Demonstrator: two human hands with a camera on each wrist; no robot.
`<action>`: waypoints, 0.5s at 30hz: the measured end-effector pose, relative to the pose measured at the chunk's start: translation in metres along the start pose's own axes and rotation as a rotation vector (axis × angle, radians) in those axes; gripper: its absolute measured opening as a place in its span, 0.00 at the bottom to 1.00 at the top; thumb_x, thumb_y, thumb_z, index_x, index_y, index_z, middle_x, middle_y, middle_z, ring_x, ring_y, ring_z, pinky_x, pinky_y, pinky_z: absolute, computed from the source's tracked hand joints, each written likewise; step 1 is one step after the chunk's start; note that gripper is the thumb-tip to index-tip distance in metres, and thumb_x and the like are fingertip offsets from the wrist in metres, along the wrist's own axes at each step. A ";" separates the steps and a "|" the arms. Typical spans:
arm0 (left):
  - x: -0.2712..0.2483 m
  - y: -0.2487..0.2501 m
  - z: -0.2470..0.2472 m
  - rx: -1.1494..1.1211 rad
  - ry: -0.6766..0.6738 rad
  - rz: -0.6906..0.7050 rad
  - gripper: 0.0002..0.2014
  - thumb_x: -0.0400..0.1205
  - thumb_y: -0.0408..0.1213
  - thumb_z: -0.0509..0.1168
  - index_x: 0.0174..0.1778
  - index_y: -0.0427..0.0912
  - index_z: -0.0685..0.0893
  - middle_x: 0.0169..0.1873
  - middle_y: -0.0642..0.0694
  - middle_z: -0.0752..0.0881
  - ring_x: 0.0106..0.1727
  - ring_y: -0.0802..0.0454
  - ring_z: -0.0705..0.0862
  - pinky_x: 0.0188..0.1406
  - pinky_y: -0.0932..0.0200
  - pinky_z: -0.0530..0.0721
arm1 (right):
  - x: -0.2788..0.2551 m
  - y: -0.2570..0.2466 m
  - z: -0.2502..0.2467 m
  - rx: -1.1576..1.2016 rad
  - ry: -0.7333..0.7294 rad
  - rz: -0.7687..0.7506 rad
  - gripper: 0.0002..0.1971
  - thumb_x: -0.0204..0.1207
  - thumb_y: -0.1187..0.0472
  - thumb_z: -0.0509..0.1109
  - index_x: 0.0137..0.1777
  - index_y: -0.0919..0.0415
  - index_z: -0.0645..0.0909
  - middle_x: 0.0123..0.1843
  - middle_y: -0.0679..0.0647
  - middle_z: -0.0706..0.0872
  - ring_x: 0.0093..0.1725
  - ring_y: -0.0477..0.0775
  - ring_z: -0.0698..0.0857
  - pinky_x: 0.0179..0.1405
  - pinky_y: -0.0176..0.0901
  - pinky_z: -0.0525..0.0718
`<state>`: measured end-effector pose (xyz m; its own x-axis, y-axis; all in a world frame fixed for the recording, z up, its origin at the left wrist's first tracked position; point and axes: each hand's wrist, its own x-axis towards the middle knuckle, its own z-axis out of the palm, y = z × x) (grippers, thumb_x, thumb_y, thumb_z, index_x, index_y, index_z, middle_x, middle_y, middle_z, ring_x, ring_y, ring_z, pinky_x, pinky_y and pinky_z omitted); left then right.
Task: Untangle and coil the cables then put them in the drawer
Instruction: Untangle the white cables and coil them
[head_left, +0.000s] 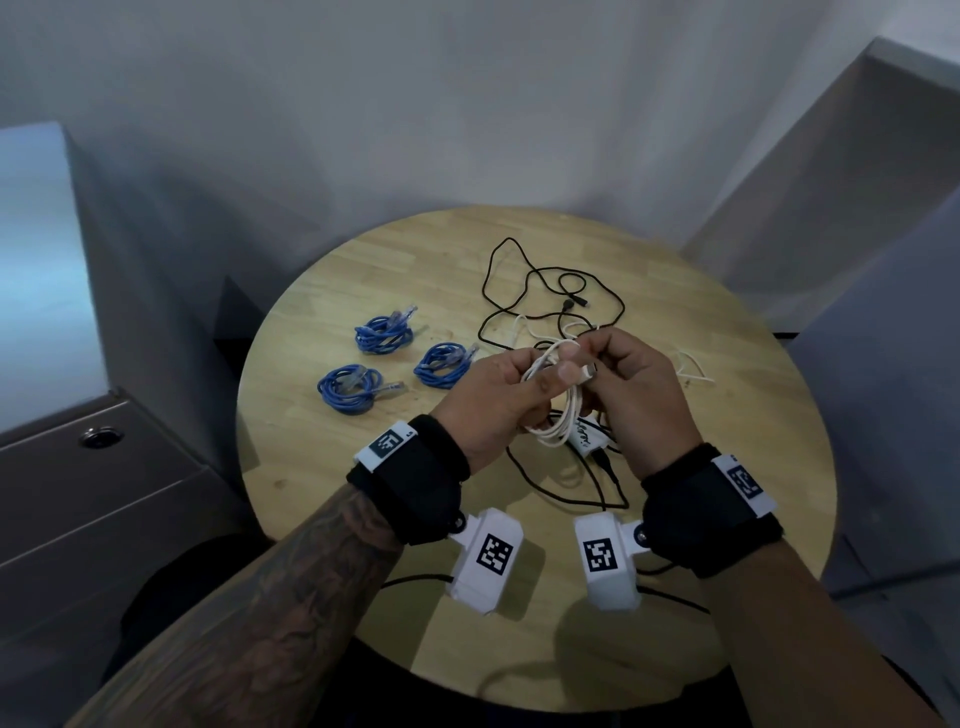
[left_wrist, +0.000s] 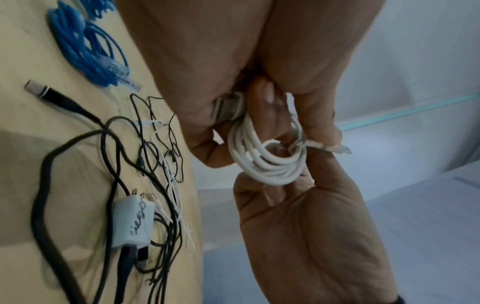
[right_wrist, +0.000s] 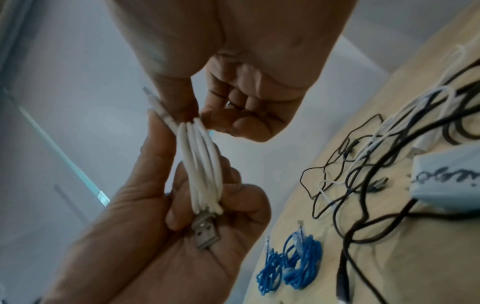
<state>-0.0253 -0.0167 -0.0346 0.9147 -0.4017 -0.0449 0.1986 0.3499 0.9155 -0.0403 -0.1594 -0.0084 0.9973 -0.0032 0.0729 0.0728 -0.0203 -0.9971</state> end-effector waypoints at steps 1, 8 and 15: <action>0.000 -0.001 0.001 -0.024 -0.007 -0.005 0.14 0.73 0.45 0.74 0.47 0.39 0.84 0.24 0.56 0.70 0.24 0.59 0.62 0.24 0.67 0.61 | 0.000 0.000 0.001 0.026 -0.009 0.026 0.07 0.81 0.65 0.70 0.41 0.61 0.84 0.38 0.59 0.88 0.34 0.51 0.85 0.34 0.41 0.85; 0.001 -0.004 0.000 -0.121 0.057 0.025 0.10 0.82 0.44 0.68 0.46 0.40 0.85 0.23 0.54 0.69 0.24 0.58 0.60 0.25 0.64 0.58 | 0.000 -0.002 -0.003 0.216 -0.070 0.117 0.23 0.76 0.44 0.65 0.50 0.66 0.87 0.46 0.67 0.85 0.44 0.61 0.85 0.46 0.54 0.87; 0.001 0.003 -0.003 0.021 0.011 0.034 0.09 0.82 0.37 0.67 0.50 0.35 0.78 0.23 0.55 0.73 0.22 0.60 0.63 0.24 0.66 0.63 | 0.005 0.002 -0.014 0.085 -0.137 0.061 0.06 0.75 0.55 0.72 0.42 0.57 0.83 0.40 0.55 0.88 0.39 0.51 0.86 0.37 0.42 0.85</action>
<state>-0.0224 -0.0131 -0.0328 0.9245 -0.3808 -0.0179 0.1603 0.3455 0.9246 -0.0354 -0.1731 -0.0101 0.9908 0.1342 0.0149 0.0068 0.0603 -0.9982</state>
